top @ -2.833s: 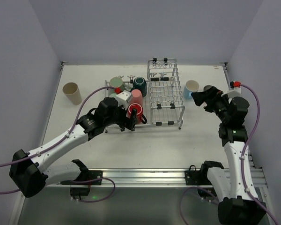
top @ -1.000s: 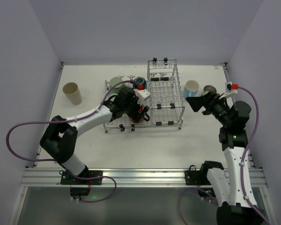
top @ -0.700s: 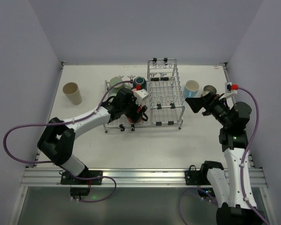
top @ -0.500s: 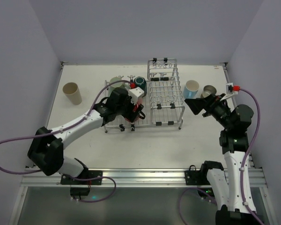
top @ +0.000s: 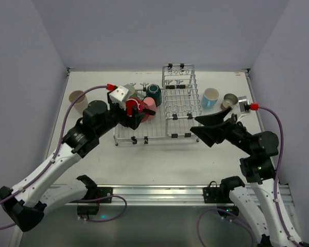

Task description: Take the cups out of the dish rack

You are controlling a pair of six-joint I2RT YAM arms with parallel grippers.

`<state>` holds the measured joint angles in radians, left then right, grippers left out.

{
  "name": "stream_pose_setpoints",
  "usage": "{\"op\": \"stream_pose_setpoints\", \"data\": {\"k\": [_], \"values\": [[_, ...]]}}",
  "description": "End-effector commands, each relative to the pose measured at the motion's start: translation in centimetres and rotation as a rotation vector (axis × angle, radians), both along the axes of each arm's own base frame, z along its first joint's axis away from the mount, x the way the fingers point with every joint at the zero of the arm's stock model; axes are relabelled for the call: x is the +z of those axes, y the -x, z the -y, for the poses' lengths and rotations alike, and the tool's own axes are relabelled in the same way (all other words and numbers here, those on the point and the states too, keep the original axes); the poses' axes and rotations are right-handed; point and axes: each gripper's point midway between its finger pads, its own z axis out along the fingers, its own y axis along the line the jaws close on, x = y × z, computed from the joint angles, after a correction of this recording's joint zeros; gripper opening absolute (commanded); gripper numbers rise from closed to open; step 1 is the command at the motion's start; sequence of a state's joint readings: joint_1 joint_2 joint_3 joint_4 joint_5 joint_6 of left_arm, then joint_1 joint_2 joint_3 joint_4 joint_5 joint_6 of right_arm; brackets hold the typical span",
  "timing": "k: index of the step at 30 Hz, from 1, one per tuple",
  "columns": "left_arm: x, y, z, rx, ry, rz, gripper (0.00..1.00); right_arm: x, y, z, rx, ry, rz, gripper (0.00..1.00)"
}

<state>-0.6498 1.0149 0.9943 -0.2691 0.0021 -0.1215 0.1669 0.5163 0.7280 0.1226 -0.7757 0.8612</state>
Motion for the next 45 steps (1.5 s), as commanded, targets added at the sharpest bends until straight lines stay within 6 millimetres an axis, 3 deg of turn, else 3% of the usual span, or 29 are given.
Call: {"op": "stream_pose_setpoints", "data": {"k": [1, 5, 11, 16, 21, 28, 35, 38, 41, 45], "values": [[7.5, 2.8, 0.3, -0.079, 0.247, 0.146, 0.03, 2.8, 0.8, -1.2, 0.043, -0.087, 0.024, 0.97], [12.0, 6.4, -0.5, -0.154, 0.391, 0.224, 0.03, 3.3, 1.0, -3.4, 0.105, -0.151, -0.01, 0.96], [16.8, 8.7, -0.7, -0.193, 0.631, 0.215, 0.03, 4.2, 2.7, -8.5, 0.236, -0.09, 0.074, 0.92], [19.5, 10.1, -0.2, -0.254, 0.81, 0.14, 0.02, 4.6, 2.7, -10.6, 0.269, -0.004, 0.235, 0.91], [20.4, 11.0, 0.5, -0.296, 0.932, 0.008, 0.0, 4.3, 1.0, -12.5, 0.254, 0.088, 0.314, 0.88], [20.5, 11.8, 1.2, -0.357, 1.028, -0.094, 0.0, 4.7, 0.8, -14.4, 0.285, 0.079, 0.365, 0.88], [19.3, 11.6, 1.8, -0.365, 1.072, -0.152, 0.0, 7.0, 1.6, -15.4, 0.313, 0.018, 0.421, 0.87], [19.0, 11.6, 1.7, -0.358, 1.076, -0.151, 0.0, 7.0, 1.6, -15.5, 0.301, 0.032, 0.423, 0.81], [19.2, 11.5, 1.2, -0.336, 1.075, -0.126, 0.0, 5.8, 1.0, -15.2, 0.251, 0.063, 0.391, 0.8], [19.2, 11.5, 1.2, -0.334, 1.071, -0.126, 0.0, 5.7, 0.6, -14.1, 0.189, 0.093, 0.392, 0.8]]}}
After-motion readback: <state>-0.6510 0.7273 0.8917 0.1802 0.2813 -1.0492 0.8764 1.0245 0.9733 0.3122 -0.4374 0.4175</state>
